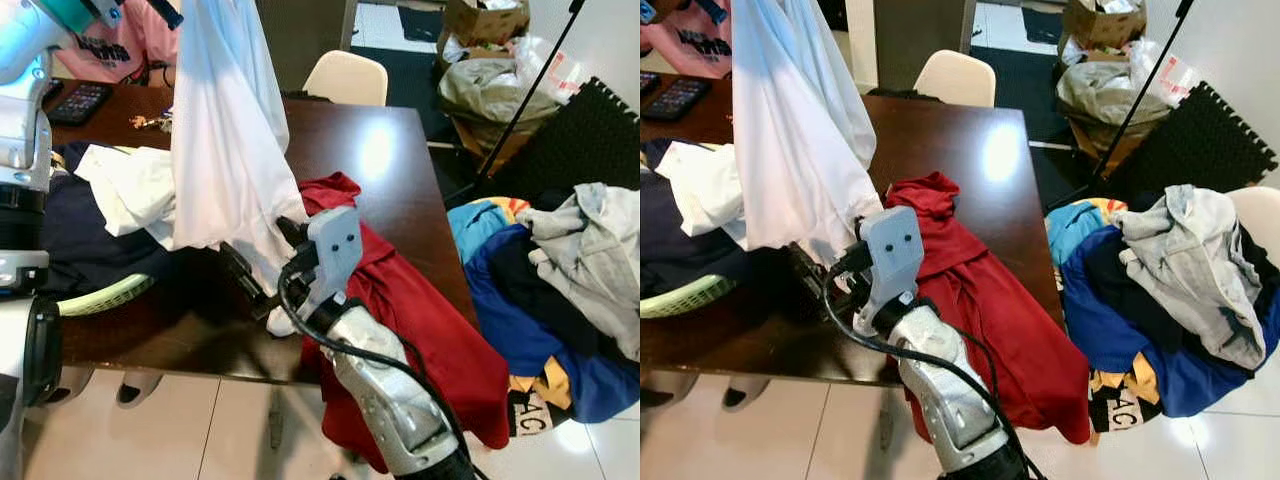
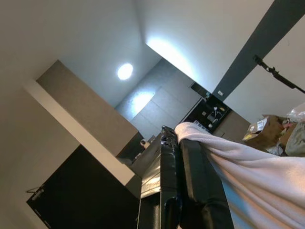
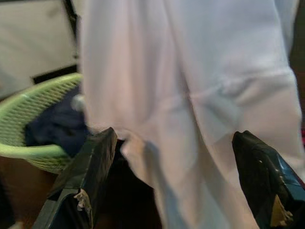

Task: Hang hanger

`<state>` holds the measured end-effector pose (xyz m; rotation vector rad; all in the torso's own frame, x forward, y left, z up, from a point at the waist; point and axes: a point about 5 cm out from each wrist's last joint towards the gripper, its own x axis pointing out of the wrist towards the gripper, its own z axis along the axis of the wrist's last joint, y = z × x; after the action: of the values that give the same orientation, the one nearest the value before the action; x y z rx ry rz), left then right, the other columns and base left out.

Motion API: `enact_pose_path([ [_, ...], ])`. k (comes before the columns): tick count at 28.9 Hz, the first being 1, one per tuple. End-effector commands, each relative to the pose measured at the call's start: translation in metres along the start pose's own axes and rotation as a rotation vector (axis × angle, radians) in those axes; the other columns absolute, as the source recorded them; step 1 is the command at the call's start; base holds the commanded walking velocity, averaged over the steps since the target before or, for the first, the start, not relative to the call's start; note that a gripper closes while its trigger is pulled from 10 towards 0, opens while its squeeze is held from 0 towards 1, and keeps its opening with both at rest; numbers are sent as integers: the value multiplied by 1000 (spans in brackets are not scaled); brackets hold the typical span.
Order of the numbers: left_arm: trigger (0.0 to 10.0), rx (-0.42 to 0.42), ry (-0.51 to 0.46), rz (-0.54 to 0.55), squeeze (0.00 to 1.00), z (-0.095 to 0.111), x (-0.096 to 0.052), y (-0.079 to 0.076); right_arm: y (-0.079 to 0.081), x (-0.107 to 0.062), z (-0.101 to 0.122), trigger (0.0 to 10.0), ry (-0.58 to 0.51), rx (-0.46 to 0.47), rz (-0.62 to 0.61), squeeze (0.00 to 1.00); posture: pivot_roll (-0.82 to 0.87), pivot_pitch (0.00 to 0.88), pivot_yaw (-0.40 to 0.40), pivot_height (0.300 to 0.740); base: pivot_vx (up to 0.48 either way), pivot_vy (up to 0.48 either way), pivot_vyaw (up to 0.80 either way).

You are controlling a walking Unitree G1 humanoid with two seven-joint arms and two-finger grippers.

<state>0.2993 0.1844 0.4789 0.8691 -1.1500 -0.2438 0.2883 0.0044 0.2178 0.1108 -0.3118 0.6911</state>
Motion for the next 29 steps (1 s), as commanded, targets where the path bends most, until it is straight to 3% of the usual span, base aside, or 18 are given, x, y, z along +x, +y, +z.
enact_pose_path([
  [1,10000,0,-36,9,0,7,0,3,13,7,2,10000,-21,20,13,0,64,147,24,740,0,0,0],
  [9,10000,-12,-47,5,0,10,1,-1,1,14,1,10000,-30,45,-89,0,71,148,17,740,0,0,0],
  [10,10000,-18,-40,1,0,7,0,-4,-2,18,11,10000,-80,97,-97,0,70,148,16,740,0,0,0],
  [13,10000,-21,-37,0,0,6,0,-5,-3,19,15,10000,-100,118,-99,0,70,148,16,740,0,0,0],
  [16,10000,-30,-16,1,0,1,-2,-8,7,22,37,10000,-179,152,-14,0,65,146,16,740,0,0,0],
  [20,10000,-31,-7,2,0,-1,-2,-9,14,23,45,10000,-200,167,42,0,64,142,15,740,0,0,0],
  [28,10000,-31,0,5,0,-3,-2,-9,21,22,46,9843,-197,172,97,0,64,142,16,740,0,0,0],
  [29,10000,-31,2,6,0,-4,-2,-9,25,22,43,9255,-185,172,120,0,67,141,16,740,0,0,0],
])
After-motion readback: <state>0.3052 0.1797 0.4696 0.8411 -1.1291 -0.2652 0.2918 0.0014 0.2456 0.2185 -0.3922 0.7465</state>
